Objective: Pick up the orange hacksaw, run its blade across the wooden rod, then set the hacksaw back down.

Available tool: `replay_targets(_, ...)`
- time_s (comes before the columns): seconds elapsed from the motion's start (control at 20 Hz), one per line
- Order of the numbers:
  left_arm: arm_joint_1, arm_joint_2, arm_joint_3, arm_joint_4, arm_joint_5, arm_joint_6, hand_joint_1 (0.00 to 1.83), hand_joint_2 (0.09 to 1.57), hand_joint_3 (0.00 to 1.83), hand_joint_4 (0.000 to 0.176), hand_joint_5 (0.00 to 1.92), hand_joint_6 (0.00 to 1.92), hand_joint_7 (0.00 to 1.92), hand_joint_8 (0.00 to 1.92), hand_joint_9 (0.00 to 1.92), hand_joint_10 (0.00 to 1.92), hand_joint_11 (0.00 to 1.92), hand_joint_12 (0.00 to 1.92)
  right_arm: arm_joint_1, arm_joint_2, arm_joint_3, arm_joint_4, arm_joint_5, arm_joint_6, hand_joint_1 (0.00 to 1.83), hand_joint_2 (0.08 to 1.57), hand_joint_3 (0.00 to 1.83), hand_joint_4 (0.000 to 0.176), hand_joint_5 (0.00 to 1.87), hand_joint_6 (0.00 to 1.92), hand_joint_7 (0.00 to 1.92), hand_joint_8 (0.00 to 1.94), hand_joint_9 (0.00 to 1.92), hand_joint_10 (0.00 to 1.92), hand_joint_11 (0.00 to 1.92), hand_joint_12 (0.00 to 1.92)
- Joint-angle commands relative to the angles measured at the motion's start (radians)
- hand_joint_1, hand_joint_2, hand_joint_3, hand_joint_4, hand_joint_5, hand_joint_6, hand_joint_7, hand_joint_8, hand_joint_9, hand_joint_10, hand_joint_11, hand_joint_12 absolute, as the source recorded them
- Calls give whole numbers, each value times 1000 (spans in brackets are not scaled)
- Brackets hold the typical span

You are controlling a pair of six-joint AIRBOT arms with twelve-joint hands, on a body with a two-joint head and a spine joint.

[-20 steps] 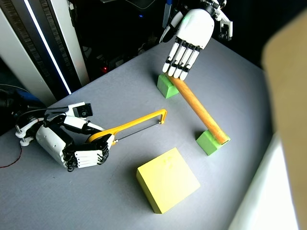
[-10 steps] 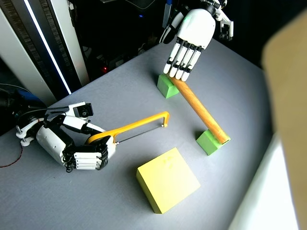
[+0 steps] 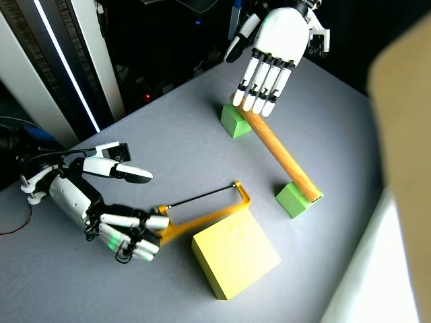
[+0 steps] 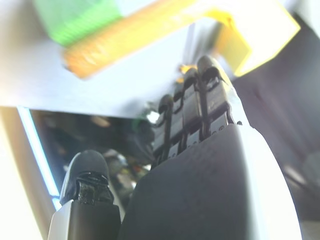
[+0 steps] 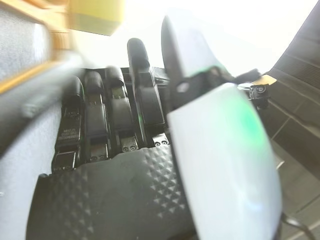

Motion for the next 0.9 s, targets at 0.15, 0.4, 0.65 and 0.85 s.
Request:
replay_targets(0.15, -23, -16, 23, -148, -45, 0, 125, 1245, 0, 0, 105, 0, 103, 0, 118, 0, 0, 341, 59, 76, -43, -163, -11, -31, 769, 983, 0, 0, 176, 0, 0, 0, 0, 0, 0, 226)
replay_targets(0.4, -36, -36, 44, -235, -53, 0, 91, 1251, 3, 0, 107, 1, 106, 1, 115, 1, 0, 378, 145, 200, -80, -277, -147, -67, 712, 987, 0, 0, 222, 12, 182, 13, 144, 23, 0, 718)
replay_targets(0.65, -90, -46, 40, -257, -80, -5, 168, 1260, 0, 0, 261, 12, 293, 10, 279, 26, 0, 767, 211, 338, -80, -453, -294, -42, 670, 1076, 3, 0, 847, 45, 914, 54, 832, 516, 575, 1453)
replay_targets(0.85, -127, -58, 40, -271, -122, -13, 443, 1288, 1, 0, 854, 676, 874, 565, 783, 801, 517, 1373, 243, 432, -66, -615, -398, 18, 674, 1123, 3, 0, 773, 1327, 906, 1461, 926, 1687, 964, 1870)
